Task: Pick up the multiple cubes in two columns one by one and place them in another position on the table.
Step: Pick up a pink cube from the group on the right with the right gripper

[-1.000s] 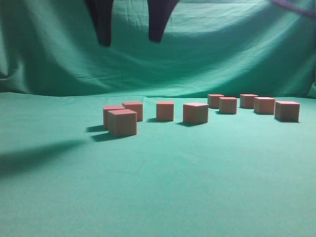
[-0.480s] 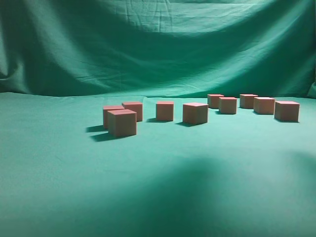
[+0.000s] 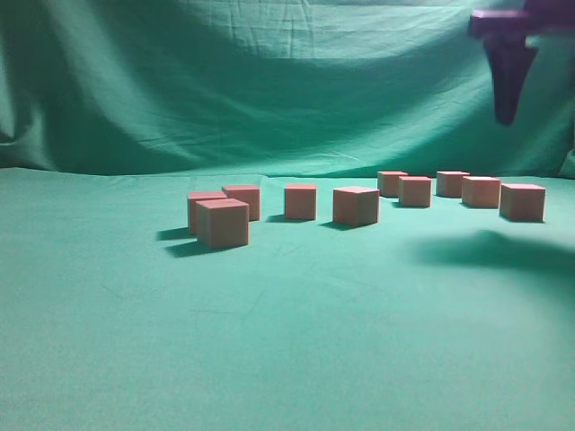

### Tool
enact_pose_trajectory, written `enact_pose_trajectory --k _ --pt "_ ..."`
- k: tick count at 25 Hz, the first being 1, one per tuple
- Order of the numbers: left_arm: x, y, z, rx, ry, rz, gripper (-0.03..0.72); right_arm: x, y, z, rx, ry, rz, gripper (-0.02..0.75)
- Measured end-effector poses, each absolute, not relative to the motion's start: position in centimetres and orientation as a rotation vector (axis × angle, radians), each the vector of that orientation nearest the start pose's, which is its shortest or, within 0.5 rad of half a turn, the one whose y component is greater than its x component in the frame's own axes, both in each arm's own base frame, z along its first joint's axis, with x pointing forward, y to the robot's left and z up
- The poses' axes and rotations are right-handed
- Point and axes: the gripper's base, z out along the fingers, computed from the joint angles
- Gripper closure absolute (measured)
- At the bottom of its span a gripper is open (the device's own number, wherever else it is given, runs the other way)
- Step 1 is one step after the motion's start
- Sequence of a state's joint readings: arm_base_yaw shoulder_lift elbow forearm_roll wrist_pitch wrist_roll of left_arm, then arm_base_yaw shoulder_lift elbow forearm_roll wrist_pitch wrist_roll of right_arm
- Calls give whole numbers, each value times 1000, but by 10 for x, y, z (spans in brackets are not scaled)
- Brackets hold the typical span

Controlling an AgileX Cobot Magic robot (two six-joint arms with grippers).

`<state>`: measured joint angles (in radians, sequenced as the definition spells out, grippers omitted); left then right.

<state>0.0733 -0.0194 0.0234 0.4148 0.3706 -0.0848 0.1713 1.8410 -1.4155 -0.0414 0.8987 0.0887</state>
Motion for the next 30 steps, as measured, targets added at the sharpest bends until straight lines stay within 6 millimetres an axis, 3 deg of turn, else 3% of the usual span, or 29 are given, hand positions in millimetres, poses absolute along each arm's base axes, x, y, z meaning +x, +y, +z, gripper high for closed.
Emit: enact_pose_trajectory --k 8,12,17,20,24,30 --pt "51 17 176 109 1842 399 688 403 67 179 -148 2847 13 162" --pt "51 17 176 109 1842 399 688 406 68 167 -149 2859 12 162" --pt "51 17 176 109 1842 399 688 406 68 166 -149 2855 13 470" --pt "51 17 176 109 1842 399 688 406 68 166 -147 2861 12 486" --pt "51 17 176 109 1842 399 688 398 67 187 -147 2860 13 486" --pt "51 17 176 109 1842 399 688 365 81 261 -231 2770 48 486"
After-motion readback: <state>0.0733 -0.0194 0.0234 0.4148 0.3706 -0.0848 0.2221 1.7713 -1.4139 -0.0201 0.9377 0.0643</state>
